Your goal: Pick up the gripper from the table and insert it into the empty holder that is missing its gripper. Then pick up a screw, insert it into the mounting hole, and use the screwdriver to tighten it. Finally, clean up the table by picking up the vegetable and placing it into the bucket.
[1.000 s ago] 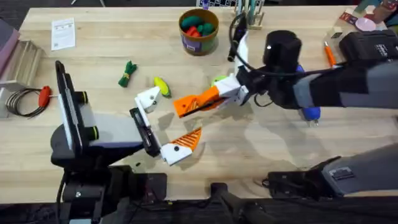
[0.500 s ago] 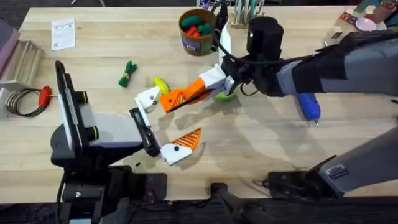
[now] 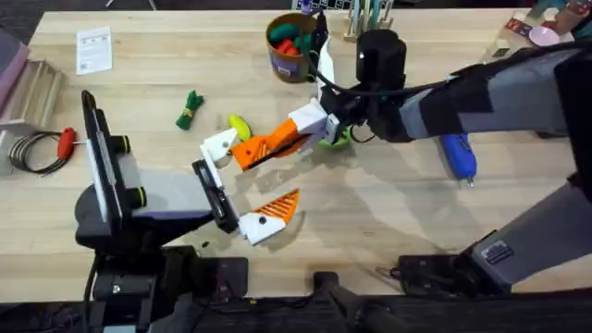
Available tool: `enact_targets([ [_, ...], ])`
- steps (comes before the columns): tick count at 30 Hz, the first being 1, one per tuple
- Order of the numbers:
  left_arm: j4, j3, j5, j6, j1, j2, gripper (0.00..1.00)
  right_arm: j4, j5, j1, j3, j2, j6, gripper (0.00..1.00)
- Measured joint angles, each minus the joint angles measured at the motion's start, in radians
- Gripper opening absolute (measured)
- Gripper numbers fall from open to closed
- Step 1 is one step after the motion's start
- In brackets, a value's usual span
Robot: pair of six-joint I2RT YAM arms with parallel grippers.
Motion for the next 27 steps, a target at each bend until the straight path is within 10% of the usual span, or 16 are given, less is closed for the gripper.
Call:
enact_targets([
  [27,0.002,0.0,-0.009,0.005,0.003,0.0,0.985,-0.001,0.053,0.031,0.034,0.0,-0.034,0.008],
])
